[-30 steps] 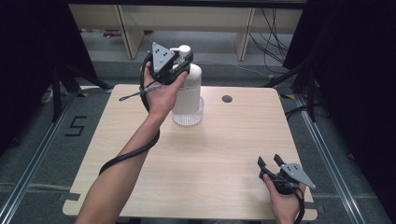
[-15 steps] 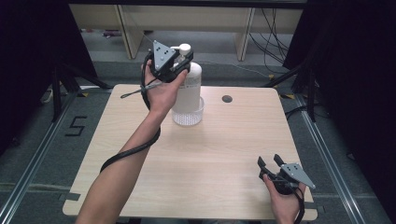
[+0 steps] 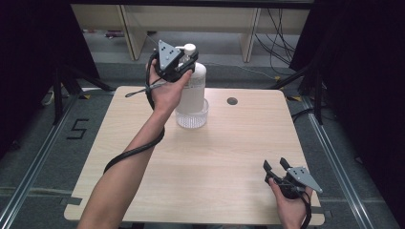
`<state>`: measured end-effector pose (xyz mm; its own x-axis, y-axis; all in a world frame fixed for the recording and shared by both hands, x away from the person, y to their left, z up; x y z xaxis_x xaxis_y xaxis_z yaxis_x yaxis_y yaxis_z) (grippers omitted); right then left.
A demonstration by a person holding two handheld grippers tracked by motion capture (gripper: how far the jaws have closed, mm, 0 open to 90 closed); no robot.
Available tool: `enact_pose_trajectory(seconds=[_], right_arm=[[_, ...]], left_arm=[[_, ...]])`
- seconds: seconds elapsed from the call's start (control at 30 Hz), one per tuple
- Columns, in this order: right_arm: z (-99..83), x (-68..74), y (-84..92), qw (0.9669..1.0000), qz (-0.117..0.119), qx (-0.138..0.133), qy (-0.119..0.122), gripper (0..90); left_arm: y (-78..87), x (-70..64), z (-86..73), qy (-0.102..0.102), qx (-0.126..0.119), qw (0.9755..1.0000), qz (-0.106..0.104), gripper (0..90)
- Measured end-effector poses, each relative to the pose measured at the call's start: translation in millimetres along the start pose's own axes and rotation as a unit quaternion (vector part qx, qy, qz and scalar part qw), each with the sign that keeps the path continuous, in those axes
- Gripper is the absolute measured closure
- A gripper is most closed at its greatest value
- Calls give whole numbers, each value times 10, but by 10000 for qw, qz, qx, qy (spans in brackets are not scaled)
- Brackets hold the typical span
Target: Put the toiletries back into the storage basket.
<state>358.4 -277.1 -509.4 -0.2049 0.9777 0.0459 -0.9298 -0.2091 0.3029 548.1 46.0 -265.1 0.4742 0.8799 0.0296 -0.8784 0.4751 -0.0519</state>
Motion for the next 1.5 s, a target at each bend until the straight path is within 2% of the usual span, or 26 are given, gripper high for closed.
enact_pose_trajectory(seconds=[0.27,0.33,0.6,0.77,1.0,1.03,1.37,1.5], right_arm=[[-6,2,-9,10000,8,-11,21,355],[-12,5,-11,10000,-65,48,3,355],[-14,6,-16,10000,0,12,38,355],[-17,25,-7,9999,7,74,-103,356],[-20,25,-25,10000,39,-1,-66,355],[-25,34,-16,9999,29,78,-115,355],[-28,38,-16,9999,43,76,-128,355],[-31,18,-34,10000,70,11,2,355]], left_arm=[[-47,39,-41,-7,60,10000,18,595],[-62,50,-54,1,75,10000,18,595],[-122,68,-104,-6,107,9999,-12,595],[-167,92,-134,4,135,9999,1,595],[-209,102,-153,-11,158,9999,-5,595],[-220,104,-161,9,171,9999,-6,595],[-288,107,-172,-38,200,9998,13,595],[-324,113,-171,-43,205,9998,5,594]])
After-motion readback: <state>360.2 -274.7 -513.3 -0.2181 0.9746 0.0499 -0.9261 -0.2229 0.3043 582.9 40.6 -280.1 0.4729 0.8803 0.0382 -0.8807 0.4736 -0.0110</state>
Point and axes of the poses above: each handheld gripper's, and its own axes: y roughly backward along the jaws, z roughly out of its top, x roughly to its left, the point moved 5 cm from there along -y, roughly forward along the jaws, and after that the axes turned 2 degrees about y, right-handed, at the moved point
